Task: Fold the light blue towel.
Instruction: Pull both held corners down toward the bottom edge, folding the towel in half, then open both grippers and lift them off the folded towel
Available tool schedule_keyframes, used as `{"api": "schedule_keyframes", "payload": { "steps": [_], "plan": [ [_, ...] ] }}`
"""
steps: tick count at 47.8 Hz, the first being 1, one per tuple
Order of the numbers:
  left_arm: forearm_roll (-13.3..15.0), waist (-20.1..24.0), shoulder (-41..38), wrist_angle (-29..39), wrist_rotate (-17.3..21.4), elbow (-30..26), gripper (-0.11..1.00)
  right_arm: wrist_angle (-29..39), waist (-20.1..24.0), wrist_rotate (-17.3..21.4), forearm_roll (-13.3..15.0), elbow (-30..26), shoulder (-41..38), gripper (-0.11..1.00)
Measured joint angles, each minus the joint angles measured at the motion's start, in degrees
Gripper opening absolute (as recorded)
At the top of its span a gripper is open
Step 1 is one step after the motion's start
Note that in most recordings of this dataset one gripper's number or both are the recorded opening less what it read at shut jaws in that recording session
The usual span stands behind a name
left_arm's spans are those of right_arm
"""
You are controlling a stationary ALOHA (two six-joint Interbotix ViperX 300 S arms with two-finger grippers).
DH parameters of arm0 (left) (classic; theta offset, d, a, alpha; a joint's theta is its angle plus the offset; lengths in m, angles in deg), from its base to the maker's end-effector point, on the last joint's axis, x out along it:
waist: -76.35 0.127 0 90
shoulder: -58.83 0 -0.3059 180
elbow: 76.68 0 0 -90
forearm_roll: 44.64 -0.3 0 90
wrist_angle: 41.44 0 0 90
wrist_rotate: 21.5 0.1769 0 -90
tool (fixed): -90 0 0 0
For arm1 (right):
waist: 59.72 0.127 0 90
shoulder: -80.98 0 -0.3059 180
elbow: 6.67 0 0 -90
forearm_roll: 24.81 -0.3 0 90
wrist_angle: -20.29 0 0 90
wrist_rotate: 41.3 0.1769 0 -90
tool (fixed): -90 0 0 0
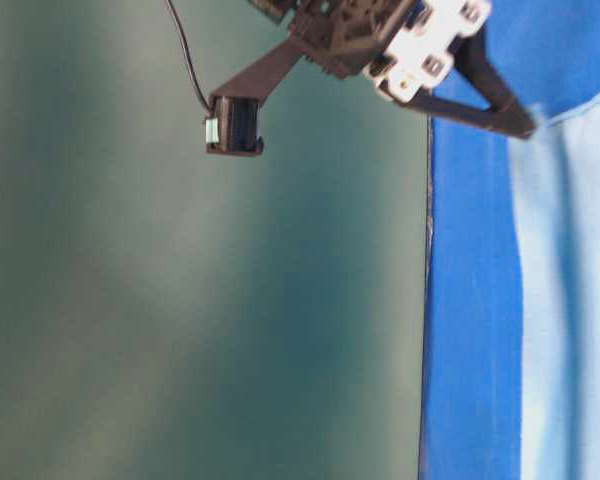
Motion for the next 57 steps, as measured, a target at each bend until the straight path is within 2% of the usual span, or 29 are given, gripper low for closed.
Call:
{"api": "schedule_keyframes", "payload": {
  "steps": [6, 14, 23, 53, 57],
  "plan": [
    [0.0, -5.8, 0.6, 0.2, -5.4, 0.5, 0.01, 0.7, 4.2, 4.0, 0.0, 0.3, 0.1, 0.02],
    [0.0, -13.8, 0.3, 0.1, -13.0, 0.4, 0.01, 1.1, 9.6, 7.1, 0.0, 0.3, 0.1, 0.02],
    [0.0, -19.9, -0.9, 0.0, -18.2, -0.3, 0.01, 1.1, 13.5, 9.1, 0.0, 0.3, 0.1, 0.02],
    [0.0, -21.3, -2.5, -3.3, -18.6, -1.3, 0.01, 0.4, 14.2, 9.8, 0.0, 0.3, 0.1, 0.03],
    [0.0, -21.3, -2.4, -4.5, -18.2, -1.2, 0.02, 0.4, 14.2, 9.8, 0.0, 0.3, 0.1, 0.24]
  ]
}}
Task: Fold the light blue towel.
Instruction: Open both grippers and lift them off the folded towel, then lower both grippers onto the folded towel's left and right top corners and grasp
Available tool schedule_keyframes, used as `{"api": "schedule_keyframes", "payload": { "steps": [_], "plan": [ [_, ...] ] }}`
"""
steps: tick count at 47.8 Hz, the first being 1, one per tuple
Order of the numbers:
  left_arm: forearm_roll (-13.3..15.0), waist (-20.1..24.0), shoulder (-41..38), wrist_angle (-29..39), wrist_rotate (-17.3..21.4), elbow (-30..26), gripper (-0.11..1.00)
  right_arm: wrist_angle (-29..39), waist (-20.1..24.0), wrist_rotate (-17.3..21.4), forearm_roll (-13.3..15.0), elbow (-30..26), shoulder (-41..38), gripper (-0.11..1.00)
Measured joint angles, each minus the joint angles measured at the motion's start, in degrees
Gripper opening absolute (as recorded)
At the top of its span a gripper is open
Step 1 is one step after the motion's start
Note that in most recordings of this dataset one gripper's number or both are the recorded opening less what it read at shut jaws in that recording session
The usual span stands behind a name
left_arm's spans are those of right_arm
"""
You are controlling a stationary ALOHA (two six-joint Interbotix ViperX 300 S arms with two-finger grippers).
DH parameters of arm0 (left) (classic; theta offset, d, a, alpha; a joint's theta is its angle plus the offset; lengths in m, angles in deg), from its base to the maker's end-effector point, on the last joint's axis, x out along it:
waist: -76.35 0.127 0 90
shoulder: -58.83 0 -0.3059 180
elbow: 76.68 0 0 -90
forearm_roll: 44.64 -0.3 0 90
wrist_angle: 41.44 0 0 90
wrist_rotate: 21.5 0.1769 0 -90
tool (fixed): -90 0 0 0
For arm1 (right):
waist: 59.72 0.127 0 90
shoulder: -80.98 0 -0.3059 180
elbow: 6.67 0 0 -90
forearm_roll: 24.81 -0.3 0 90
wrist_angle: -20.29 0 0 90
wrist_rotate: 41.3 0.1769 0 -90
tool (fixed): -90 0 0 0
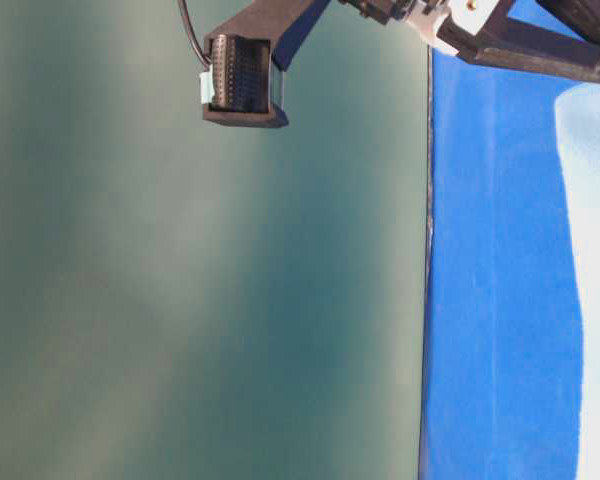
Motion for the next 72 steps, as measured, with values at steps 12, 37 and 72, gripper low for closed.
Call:
{"api": "schedule_keyframes", "payload": {
  "steps": [12, 37, 72],
  "plan": [
    [0.0, 0.1, 1.0, -1.8, 0.9, -0.1, 0.51, -0.2, 0.0, -0.1, 0.2, -0.6, 0.0, 0.62],
    [0.0, 11.2, 4.6, 0.8, 7.6, 0.3, 0.84, 1.7, -6.3, -0.5, 3.2, -2.1, 2.6, 0.62],
    [0.0, 23.6, -5.4, -9.0, 14.9, 3.3, 0.82, -3.1, -16.1, -0.7, 5.8, -2.1, -5.4, 0.62]
  ]
}}
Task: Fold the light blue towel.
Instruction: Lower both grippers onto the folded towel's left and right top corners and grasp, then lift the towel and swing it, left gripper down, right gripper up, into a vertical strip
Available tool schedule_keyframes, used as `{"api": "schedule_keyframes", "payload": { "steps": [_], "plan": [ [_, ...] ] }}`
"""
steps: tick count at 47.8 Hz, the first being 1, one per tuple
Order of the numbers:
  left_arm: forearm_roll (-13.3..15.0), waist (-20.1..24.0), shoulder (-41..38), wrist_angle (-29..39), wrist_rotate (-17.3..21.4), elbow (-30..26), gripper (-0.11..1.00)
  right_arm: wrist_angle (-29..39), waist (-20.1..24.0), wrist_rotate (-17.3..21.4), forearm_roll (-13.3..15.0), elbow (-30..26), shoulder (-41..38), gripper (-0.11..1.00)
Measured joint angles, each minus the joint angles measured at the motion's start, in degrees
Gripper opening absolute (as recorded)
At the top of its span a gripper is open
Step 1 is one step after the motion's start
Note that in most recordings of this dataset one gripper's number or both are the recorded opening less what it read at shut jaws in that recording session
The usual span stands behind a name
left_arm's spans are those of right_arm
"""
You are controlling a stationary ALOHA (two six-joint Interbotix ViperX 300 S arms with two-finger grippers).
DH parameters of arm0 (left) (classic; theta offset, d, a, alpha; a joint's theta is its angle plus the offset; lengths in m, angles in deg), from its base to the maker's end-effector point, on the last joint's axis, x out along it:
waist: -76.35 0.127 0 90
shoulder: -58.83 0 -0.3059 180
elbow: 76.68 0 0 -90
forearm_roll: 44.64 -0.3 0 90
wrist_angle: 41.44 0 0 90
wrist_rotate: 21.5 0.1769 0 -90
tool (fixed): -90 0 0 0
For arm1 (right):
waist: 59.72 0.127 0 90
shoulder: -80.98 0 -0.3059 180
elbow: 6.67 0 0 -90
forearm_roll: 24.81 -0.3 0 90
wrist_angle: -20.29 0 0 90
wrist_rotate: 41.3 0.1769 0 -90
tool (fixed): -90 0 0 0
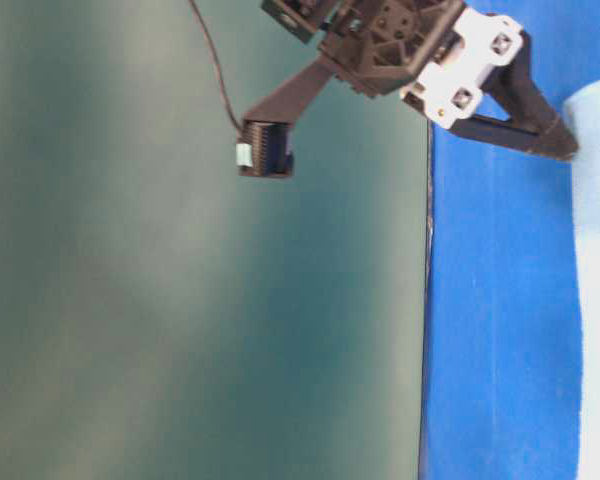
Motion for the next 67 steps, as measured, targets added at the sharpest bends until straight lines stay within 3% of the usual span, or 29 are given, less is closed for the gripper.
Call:
{"api": "schedule_keyframes", "payload": {
  "steps": [11, 21, 25, 31, 33, 51, 67],
  "plan": [
    [0.0, 0.4, -1.3, -0.1, 0.1, 0.0, 0.70, 0.8, 0.9, 0.2, -0.1, 0.4, -0.4, 0.62],
    [0.0, 0.4, -1.3, 0.5, 0.1, 0.0, 0.45, 1.2, 0.8, 0.3, 0.0, 0.6, -0.4, 0.57],
    [0.0, 0.4, -1.4, 2.3, 0.1, -0.1, 0.29, 1.3, 0.9, 0.0, 0.0, 0.7, -0.4, 0.43],
    [0.0, 0.3, -1.4, 5.1, 0.1, -0.4, 0.08, 1.2, 1.1, 0.0, 0.2, 0.7, -0.4, 0.05],
    [0.0, 0.4, -1.4, 5.6, 0.1, -0.4, 0.02, 1.2, 1.1, 0.0, 0.3, 0.7, -0.4, 0.01],
    [0.0, -0.4, 0.2, 7.1, 0.3, -1.0, 0.02, 1.1, 1.3, 0.3, 0.3, 0.6, -0.4, 0.01],
    [0.0, -3.2, 11.0, 17.8, 0.2, -5.4, 0.02, 6.0, 1.8, 0.4, 0.3, 0.5, 7.7, 0.01]
  ]
}}
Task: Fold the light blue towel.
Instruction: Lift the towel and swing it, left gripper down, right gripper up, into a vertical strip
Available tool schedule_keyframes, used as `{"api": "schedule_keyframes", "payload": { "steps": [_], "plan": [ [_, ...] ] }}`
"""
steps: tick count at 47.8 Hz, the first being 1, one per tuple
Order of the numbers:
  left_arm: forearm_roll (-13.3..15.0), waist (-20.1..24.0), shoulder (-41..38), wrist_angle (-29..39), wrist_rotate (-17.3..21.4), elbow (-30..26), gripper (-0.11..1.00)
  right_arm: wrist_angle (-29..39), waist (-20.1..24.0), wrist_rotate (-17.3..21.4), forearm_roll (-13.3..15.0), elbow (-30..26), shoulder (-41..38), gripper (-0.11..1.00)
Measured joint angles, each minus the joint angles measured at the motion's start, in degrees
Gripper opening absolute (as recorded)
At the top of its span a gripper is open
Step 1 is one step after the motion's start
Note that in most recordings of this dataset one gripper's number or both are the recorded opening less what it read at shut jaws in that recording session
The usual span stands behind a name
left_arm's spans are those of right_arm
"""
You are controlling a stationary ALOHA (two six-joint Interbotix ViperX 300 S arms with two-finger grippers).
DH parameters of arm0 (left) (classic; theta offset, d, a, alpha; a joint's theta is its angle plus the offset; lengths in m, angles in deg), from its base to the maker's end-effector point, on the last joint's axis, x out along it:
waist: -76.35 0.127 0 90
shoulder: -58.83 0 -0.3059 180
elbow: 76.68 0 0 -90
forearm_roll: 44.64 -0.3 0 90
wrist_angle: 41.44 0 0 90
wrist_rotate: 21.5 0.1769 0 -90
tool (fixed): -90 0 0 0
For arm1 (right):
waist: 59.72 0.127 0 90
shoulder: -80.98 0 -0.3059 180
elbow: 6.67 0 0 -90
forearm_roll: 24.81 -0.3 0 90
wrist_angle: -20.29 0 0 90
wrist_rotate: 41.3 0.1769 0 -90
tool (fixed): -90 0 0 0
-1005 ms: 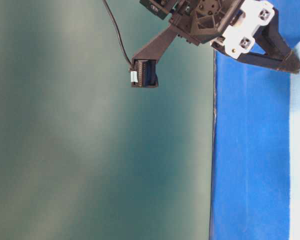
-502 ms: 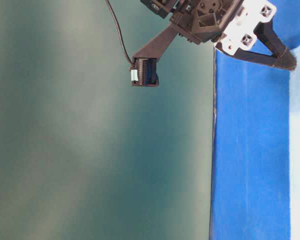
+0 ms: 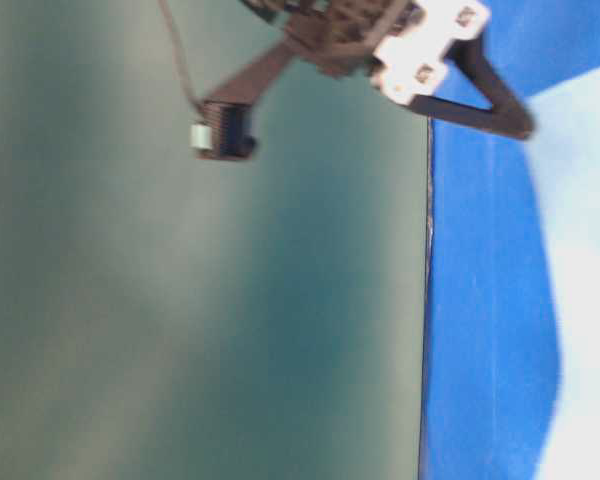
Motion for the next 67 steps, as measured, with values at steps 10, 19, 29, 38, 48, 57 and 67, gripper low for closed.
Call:
{"api": "schedule_keyframes", "payload": {
  "steps": [10, 19, 29, 38, 48, 57, 67],
  "plan": [
    [0.0, -1.1, 8.3, 4.5, 0.0, -2.3, 0.02, 4.1, 2.3, -0.3, -0.1, -0.7, 6.9, 0.01],
    [0.0, -2.9, 14.1, 5.8, 0.0, -3.3, 0.02, 6.3, 5.0, -0.3, 0.0, -1.1, 12.0, 0.01],
    [0.0, -3.3, 14.9, 5.9, -0.1, -3.3, 0.02, 6.4, 5.4, -0.3, 0.1, -1.1, 14.2, 0.01],
    [0.0, -3.9, 13.8, 4.5, -0.5, -3.4, 0.02, 6.3, 2.7, -0.3, 1.2, -1.1, 14.2, 0.01],
    [0.0, -9.8, 8.4, -2.5, -0.3, -5.4, 0.02, 6.3, -5.4, -0.2, 4.7, -1.8, 13.3, 0.01],
    [0.0, -14.2, -0.6, -9.9, 0.0, -10.7, 0.02, 4.6, -12.0, -0.4, 10.0, -5.0, 10.5, 0.01],
    [-0.1, -16.3, -10.8, -11.8, 0.3, -20.2, 0.02, 3.7, -14.2, -0.8, 15.7, -10.6, 6.0, 0.01]
  ]
}}
